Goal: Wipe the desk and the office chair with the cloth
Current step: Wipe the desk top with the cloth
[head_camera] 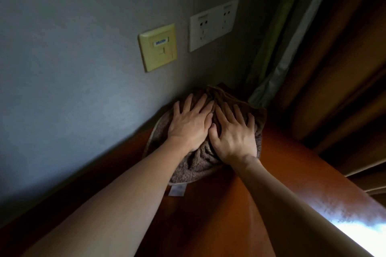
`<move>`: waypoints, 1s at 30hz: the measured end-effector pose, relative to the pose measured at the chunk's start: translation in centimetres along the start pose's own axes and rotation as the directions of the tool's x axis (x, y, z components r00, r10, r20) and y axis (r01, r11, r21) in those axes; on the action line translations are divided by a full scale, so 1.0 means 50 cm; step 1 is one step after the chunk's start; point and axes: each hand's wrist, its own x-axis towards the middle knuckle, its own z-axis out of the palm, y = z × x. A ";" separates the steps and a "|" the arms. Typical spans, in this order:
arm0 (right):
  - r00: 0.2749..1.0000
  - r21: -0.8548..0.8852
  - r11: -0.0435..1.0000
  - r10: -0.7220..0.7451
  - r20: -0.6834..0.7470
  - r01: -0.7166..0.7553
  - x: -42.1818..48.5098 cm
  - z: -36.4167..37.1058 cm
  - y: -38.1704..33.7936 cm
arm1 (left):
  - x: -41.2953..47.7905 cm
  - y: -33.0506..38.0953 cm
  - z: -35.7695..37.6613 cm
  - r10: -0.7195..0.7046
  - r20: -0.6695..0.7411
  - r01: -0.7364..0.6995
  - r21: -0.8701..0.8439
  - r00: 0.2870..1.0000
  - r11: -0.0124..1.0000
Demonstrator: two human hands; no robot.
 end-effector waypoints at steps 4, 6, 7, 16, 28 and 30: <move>0.999 0.026 0.999 0.036 -0.009 -0.036 0.033 -0.001 0.035 | 0.053 0.018 0.003 0.034 0.017 -0.034 -0.007 0.999 0.999; 0.997 0.031 0.997 0.068 -0.023 -0.067 0.046 -0.002 0.048 | 0.081 0.028 0.005 0.055 0.035 -0.055 -0.003 0.998 0.998; 0.996 0.031 0.996 0.083 -0.033 -0.082 0.054 -0.002 0.052 | 0.095 0.032 0.007 0.066 0.038 -0.066 0.003 0.997 0.998; 0.971 0.014 0.975 0.223 -0.089 -0.223 0.098 0.010 0.064 | 0.175 0.049 0.020 0.108 0.024 -0.108 0.009 0.994 0.994; 0.976 -0.059 0.977 0.198 -0.093 -0.204 0.071 0.019 0.063 | 0.128 0.066 0.023 0.063 -0.028 -0.062 0.032 0.998 0.998; 0.981 -0.062 0.981 0.179 -0.079 -0.184 0.043 0.018 0.061 | 0.100 0.071 0.027 0.045 -0.025 -0.044 0.045 0.999 0.998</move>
